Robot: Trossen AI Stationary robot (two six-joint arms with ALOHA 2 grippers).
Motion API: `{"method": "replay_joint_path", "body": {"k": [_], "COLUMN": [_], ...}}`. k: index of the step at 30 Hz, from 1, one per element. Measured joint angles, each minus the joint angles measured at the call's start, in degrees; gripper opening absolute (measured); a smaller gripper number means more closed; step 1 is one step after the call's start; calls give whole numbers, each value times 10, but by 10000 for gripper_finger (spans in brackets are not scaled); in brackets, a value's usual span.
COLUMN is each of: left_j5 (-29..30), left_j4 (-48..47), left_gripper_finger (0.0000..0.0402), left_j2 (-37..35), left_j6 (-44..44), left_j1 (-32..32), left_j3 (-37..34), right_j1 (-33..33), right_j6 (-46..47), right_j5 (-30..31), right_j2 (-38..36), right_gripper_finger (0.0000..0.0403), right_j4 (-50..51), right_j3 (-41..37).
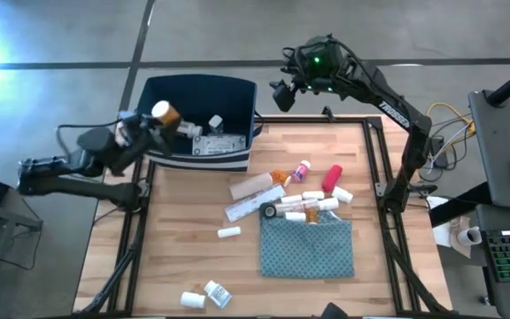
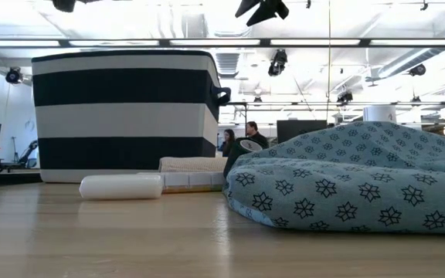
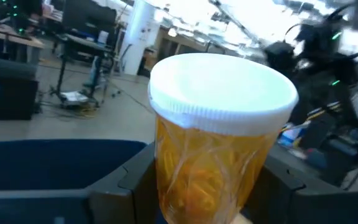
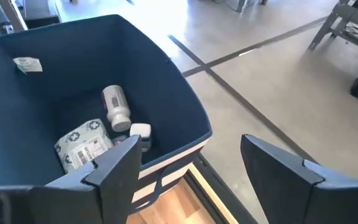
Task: Pick & place medical supplies in basket/bin
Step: Put the transparent pill bottle into the blue bin, then put the white medicine organizer into the blue bin
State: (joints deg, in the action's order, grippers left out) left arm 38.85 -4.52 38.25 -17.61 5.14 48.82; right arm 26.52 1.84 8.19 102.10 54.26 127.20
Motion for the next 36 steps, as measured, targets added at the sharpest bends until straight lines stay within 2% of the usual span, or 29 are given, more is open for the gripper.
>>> {"method": "replay_joint_path", "body": {"k": [4,7,10,12,14,17,21,25,30,36], "left_j5": [-41,-129,-199,-221,-225,-224,-204,-181,-133,-131], "left_j4": [-9,-39,-132,-223,-318,-394,-411,-441,-533,-562], "left_gripper_finger": [172,173,173,173,174,174,177,201,243,278], "left_j2": [66,124,187,236,282,342,397,438,461,423], "left_j6": [-11,-2,28,62,118,193,254,265,307,270], "left_j1": [105,185,249,279,296,299,301,303,288,276], "left_j3": [15,56,131,192,248,316,371,412,421,391], "right_j1": [0,0,0,0,-2,-8,-17,-24,-30,-30], "right_j6": [13,25,36,42,42,44,48,48,47,40], "right_j5": [10,10,10,10,10,10,10,10,10,9], "right_j2": [0,0,0,0,0,0,1,1,1,1], "right_gripper_finger": [265,265,265,265,265,265,265,265,265,265], "right_j4": [0,1,15,31,49,70,76,82,93,107], "right_j3": [0,0,0,0,0,0,-3,-8,-13,-14]}}
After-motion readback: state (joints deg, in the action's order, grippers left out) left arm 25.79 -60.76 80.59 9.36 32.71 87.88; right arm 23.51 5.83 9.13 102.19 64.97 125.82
